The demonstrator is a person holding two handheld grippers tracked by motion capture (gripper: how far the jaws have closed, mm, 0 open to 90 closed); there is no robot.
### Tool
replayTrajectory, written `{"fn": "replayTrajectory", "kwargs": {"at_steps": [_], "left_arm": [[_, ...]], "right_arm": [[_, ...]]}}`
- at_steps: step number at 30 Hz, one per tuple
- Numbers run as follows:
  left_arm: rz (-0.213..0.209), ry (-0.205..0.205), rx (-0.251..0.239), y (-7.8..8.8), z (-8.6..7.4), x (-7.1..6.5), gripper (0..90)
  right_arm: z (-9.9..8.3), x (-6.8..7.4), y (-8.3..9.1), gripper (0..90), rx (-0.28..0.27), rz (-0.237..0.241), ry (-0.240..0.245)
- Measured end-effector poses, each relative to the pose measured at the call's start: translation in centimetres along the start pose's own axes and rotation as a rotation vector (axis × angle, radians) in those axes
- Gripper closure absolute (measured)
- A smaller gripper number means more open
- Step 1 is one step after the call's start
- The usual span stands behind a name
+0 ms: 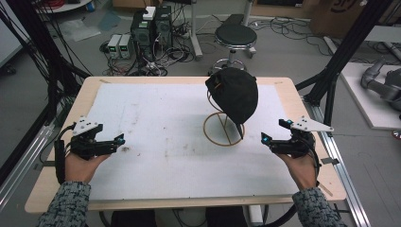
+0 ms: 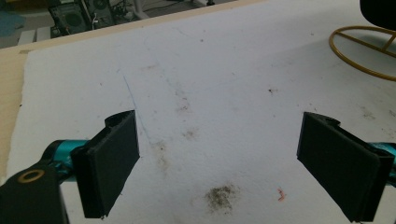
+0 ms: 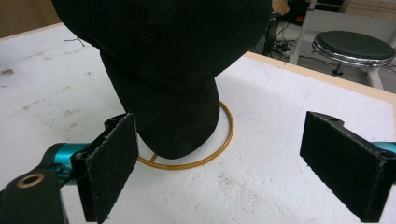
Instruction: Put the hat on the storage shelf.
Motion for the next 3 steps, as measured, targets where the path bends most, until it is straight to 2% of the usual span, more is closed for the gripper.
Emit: {"fn": "replayTrajectory", "kwargs": {"at_steps": [3], "left_arm": [[0.0,0.001,-0.002,0.01,0.03,0.01,13.1]], "right_arm": [[0.01,0.02,0.03,11.5,-0.002,-0.001,0.001]]}}
Point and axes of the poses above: each handheld gripper's, and its own axes: y roughly backward along the jaws, z roughly out of its top, x roughly to its left, the point moved 7 cm from there along -y, roughly forward along the jaws, and after that the axes turned 11 degrees about -x, right-handed, at the moved point
